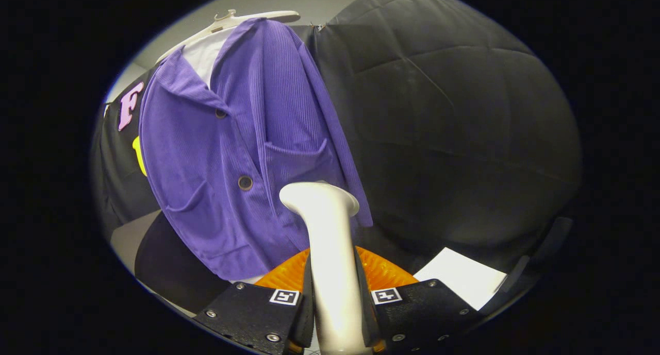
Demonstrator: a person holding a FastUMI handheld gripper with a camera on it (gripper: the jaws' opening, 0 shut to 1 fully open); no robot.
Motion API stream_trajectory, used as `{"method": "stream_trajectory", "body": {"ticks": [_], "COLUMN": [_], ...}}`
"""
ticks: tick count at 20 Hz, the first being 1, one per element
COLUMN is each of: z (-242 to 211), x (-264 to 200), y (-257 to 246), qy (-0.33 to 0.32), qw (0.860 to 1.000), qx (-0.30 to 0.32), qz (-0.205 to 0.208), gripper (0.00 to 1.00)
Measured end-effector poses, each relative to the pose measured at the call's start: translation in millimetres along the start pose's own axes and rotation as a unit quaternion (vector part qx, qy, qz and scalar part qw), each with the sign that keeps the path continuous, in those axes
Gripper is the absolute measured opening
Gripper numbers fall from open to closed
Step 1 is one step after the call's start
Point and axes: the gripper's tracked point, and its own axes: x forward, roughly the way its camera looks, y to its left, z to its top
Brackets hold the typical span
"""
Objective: Iron the clothes twice with a garment steamer, once on the left side and once on the right side.
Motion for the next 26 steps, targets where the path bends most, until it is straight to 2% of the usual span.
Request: {"method": "stream_trajectory", "body": {"ticks": [5,9,14,17,21,26], "z": [-21,-18,-4,14,36,70], "x": [-44,-107,-193,-230,-271,-314], "y": [21,66,139,190,248,295], "qy": [0.002,-0.008,-0.038,-0.063,-0.099,-0.162], "qw": [0.999,0.993,0.976,0.964,0.957,0.953], "qx": [-0.021,-0.028,-0.08,-0.094,-0.087,-0.089], "qz": [0.042,0.111,0.2,0.239,0.259,0.242], "gripper": [0.36,0.36,0.36,0.36,0.36,0.36]}}
